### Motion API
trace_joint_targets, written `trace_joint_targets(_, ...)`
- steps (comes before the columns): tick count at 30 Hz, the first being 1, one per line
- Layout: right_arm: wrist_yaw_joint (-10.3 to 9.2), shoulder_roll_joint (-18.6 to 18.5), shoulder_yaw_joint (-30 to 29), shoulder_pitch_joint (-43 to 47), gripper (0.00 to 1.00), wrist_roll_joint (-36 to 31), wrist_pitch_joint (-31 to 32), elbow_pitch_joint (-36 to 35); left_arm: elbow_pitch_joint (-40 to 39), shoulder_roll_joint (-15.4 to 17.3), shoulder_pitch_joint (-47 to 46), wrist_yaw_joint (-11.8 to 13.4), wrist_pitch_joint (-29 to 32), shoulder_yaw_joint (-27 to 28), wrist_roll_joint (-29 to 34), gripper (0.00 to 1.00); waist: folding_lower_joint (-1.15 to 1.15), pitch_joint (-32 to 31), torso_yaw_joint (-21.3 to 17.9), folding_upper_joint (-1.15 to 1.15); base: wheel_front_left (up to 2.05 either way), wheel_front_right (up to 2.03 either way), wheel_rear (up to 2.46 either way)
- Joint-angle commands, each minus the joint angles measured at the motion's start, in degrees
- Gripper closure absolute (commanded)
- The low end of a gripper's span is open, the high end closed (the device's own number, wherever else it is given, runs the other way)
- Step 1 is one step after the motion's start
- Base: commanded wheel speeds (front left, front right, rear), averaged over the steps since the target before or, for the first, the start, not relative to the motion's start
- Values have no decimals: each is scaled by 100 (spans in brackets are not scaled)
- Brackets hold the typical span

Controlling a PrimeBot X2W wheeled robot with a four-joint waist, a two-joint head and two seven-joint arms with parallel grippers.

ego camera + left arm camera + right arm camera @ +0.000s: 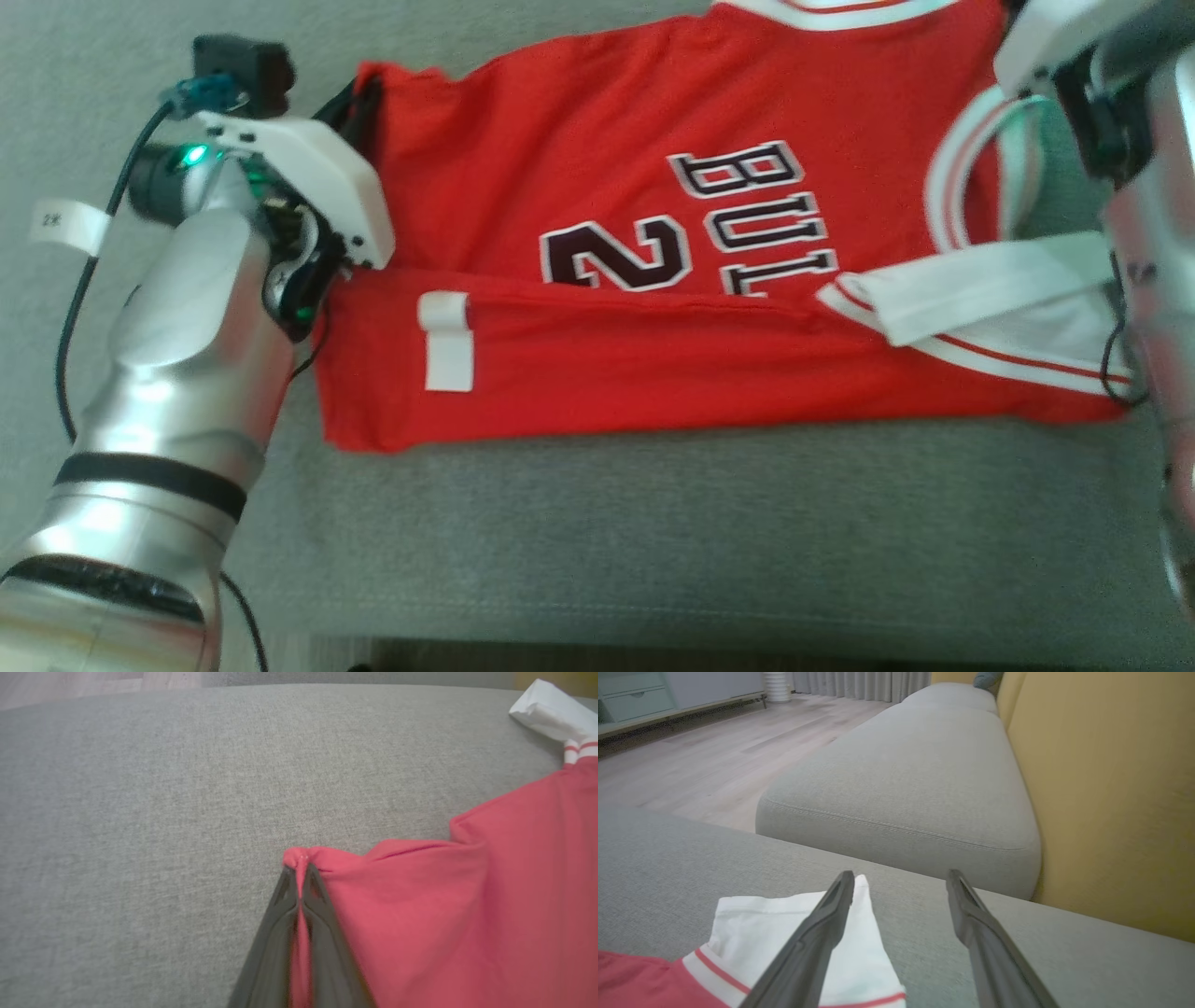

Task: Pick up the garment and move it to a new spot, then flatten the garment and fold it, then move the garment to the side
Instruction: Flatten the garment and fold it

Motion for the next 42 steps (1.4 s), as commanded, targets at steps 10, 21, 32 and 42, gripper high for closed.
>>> trace_joint_targets(10, 19, -187, 50, -1013, 0, -456, 775, 969, -396, -2, -280, 2, -488, -643, -534, 100, 0, 471, 917, 0, 0, 0, 0)
trace_joint_targets(21, 19, -343, -295, -1682, 0, -1274, 1045, 2042, -241, -295, -511, 2, -924, -1210, -906, 100, 0, 607, 1455, 0, 0, 0, 0)
trace_joint_targets(32, 19, -421, -1260, -1842, 100, -1779, 54, 2162, 78, -234, -823, 207, -1444, -1021, -1034, 100, 0, 420, 1411, 0, 0, 0, 0)
trace_joint_targets(42, 19, 41, -2058, -1563, 100, -1598, -970, 2376, -524, 157, -425, 626, -1479, -291, -503, 100, 0, -55, 815, 0, 0, 0, 0)
